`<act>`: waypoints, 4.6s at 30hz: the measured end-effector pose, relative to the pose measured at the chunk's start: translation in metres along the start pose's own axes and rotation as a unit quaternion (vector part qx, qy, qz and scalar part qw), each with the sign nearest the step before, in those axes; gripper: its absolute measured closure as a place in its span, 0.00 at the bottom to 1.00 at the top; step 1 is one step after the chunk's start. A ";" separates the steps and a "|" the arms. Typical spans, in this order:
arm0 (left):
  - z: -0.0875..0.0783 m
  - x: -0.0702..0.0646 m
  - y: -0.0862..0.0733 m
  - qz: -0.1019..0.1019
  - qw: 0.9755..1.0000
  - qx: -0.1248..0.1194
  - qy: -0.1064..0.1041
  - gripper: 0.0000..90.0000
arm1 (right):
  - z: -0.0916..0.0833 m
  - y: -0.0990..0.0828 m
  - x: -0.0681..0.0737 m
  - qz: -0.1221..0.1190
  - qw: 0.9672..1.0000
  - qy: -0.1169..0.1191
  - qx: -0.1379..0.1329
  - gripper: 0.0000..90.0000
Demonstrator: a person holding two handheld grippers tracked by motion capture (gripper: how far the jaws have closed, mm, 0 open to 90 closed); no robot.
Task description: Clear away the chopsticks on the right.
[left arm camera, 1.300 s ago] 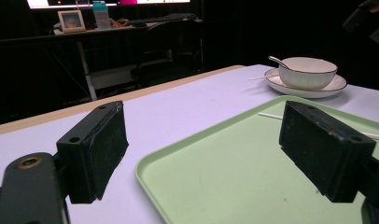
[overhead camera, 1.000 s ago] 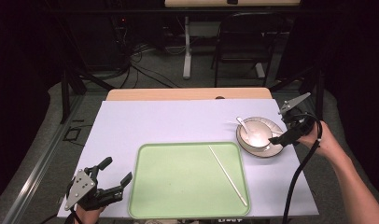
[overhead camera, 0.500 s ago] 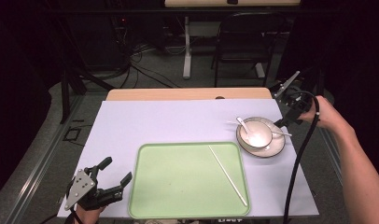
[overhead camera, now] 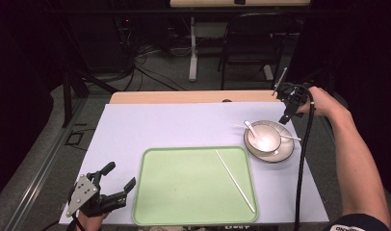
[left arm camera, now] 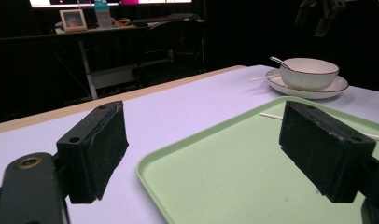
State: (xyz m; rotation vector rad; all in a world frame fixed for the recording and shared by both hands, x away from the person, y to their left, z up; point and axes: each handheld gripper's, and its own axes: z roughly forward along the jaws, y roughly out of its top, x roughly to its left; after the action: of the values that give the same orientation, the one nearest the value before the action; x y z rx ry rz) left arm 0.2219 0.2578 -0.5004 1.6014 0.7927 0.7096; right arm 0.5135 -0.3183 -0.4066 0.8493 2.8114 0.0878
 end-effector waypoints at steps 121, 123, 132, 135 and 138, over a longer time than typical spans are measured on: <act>-0.001 -0.001 0.001 0.000 1.000 -0.005 -0.001 0.17 | -0.020 -0.017 0.204 0.103 0.989 0.041 -0.102 0.93; -0.001 -0.001 0.000 -0.001 1.000 -0.007 0.000 0.17 | -0.010 -0.019 0.212 0.112 0.989 0.048 -0.088 0.93; 0.000 -0.002 0.001 0.002 1.000 -0.004 -0.003 0.17 | 0.031 -0.023 0.233 0.163 0.980 0.084 -0.079 0.93; -0.001 -0.002 0.001 0.003 1.000 -0.005 -0.005 0.17 | 0.048 -0.020 0.245 0.179 0.978 0.089 -0.065 0.93; -0.001 -0.001 0.001 0.000 1.000 -0.007 -0.004 0.17 | 0.061 -0.016 0.253 0.201 0.971 0.078 -0.100 0.93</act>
State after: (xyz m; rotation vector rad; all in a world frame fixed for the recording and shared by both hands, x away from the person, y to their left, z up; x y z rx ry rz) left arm 0.2202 0.2577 -0.4992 1.5910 0.7802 0.7075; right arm 0.3122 -0.1915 -0.5124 1.3974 2.6603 0.5091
